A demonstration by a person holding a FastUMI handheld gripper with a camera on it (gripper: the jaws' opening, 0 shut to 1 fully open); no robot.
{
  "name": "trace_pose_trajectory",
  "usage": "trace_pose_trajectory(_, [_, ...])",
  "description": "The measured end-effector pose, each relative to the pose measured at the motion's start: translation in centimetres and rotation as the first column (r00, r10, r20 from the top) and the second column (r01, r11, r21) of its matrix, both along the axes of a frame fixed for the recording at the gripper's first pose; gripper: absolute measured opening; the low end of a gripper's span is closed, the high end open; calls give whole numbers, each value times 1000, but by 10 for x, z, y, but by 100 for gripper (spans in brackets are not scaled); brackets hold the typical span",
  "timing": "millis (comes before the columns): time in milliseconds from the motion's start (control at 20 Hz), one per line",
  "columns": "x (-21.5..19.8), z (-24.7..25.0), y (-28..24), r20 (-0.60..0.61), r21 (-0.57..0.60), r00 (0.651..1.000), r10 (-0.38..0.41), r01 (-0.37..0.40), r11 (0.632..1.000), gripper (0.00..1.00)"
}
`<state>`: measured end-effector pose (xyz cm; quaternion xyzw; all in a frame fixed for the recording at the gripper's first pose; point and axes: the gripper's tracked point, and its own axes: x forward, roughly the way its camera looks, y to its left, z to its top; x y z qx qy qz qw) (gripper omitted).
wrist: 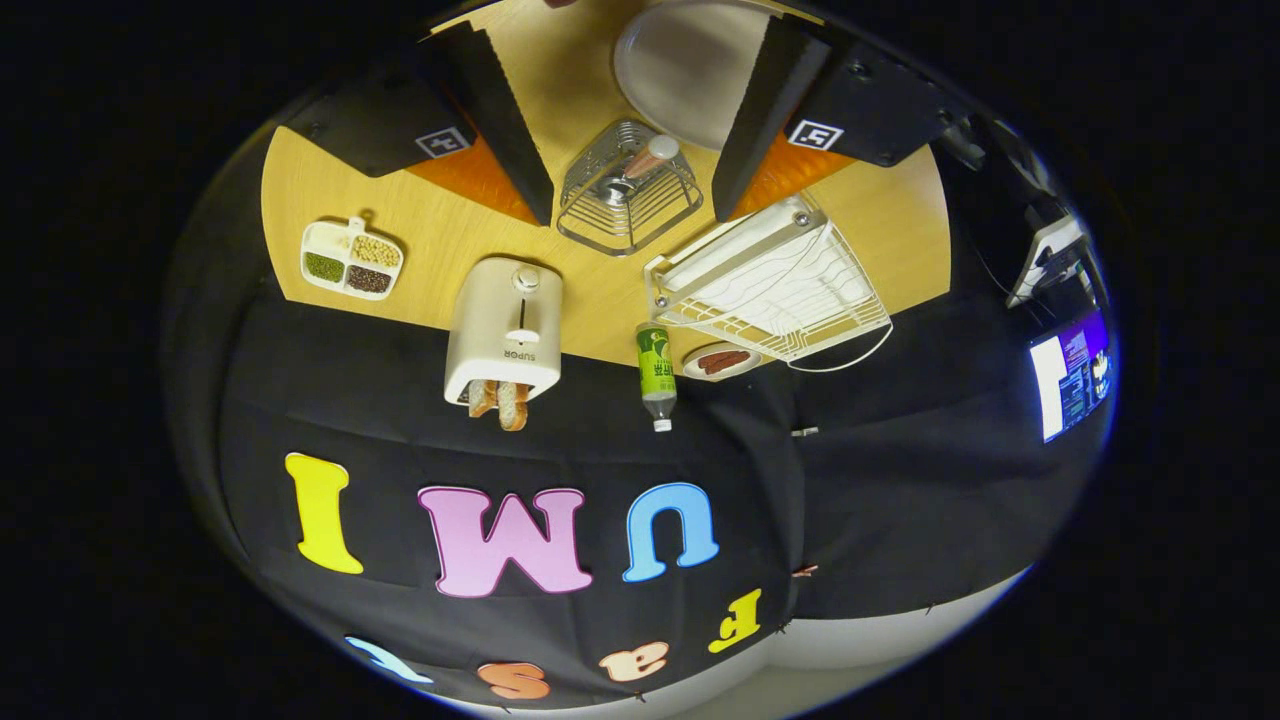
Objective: Take the plate from the dish rack, then take the spoon from the basket and place it into the plate.
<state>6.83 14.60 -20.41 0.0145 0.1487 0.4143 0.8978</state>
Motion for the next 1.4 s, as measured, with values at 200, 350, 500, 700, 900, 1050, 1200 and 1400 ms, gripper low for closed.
trace_pose_trajectory(200, [4,-14,20,7,-3,1000,21,-21,1000,99])
trace_pose_trajectory(350, [13,-19,28,22,4,1000,13,-13,1000,89])
trace_pose_trajectory(500, [20,-23,33,38,4,999,9,-9,1000,81])
trace_pose_trajectory(700, [29,-30,38,35,-8,999,-10,10,1000,68])
trace_pose_trajectory(900, [34,-33,43,14,-10,1000,-17,17,1000,49])
trace_pose_trajectory(1050, [33,-33,47,13,-26,1000,-11,11,1000,37])
trace_pose_trajectory(1200, [38,-36,48,31,-49,999,-24,26,998,26])
trace_pose_trajectory(1400, [46,-35,42,-13,-55,999,-35,34,998,24])
